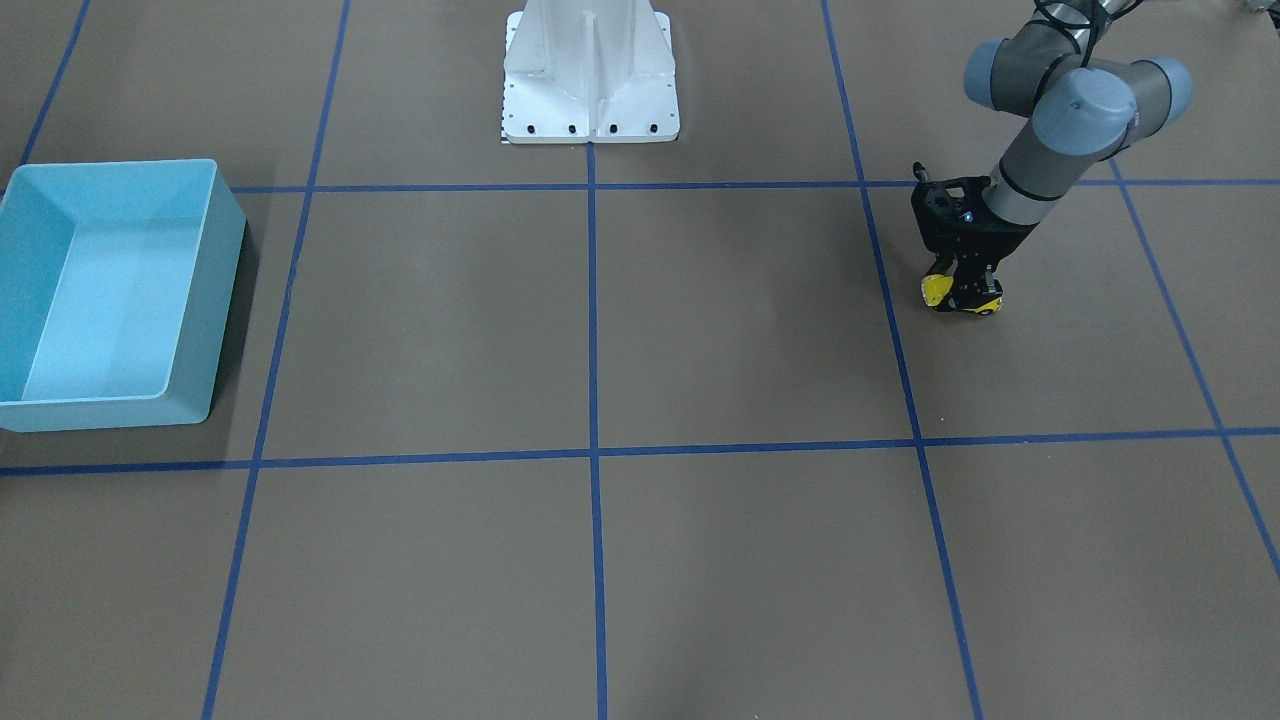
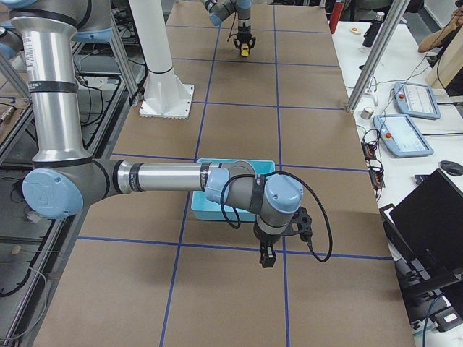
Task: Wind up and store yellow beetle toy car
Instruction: 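Keep pulling the car backward along the table to wind it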
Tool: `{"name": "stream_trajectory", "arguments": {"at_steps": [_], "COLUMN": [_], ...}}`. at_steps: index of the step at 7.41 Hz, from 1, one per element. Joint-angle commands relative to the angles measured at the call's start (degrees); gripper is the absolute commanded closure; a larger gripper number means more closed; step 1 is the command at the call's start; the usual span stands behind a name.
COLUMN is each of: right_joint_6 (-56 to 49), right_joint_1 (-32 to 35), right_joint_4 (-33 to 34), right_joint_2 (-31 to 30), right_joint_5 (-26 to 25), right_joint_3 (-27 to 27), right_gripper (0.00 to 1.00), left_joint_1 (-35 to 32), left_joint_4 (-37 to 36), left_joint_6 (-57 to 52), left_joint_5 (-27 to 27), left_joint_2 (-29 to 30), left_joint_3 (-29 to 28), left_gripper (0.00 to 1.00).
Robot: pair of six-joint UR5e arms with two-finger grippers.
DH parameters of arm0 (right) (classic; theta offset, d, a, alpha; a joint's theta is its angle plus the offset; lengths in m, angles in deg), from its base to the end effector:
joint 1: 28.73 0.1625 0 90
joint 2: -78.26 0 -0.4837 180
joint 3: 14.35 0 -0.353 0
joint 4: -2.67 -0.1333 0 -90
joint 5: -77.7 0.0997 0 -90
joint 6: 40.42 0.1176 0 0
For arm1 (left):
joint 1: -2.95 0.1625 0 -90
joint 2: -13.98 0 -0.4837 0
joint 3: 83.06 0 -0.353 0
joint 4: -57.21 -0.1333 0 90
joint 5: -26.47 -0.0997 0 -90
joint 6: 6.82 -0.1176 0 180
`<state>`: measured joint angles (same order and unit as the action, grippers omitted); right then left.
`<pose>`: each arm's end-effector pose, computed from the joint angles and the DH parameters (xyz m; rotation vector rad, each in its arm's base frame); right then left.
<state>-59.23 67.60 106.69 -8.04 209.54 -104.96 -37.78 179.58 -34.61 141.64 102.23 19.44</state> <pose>0.1060 -0.4578 0.7218 0.0006 -0.7468 -0.1457 0.3075 -0.3747 0.5897 0.7118 0.6017 1.4211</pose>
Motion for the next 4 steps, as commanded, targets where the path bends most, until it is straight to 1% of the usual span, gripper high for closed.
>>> {"name": "stream_trajectory", "arguments": {"at_steps": [1,4], "right_joint_6": [0.0,0.0], "right_joint_1": [0.0,0.0], "right_joint_4": [0.0,0.0], "right_joint_2": [0.0,0.0], "right_joint_5": [0.0,0.0], "right_joint_3": [0.0,0.0], "right_gripper": [0.00,0.00], "left_joint_1": [-0.5,-1.2], "left_joint_4": [1.6,5.7], "left_joint_6": [-0.1,-0.1], "left_joint_5": [0.4,0.9], "left_joint_2": [-1.4,-2.5], "left_joint_3": [-0.2,-2.2], "left_gripper": [0.85,0.85]}}
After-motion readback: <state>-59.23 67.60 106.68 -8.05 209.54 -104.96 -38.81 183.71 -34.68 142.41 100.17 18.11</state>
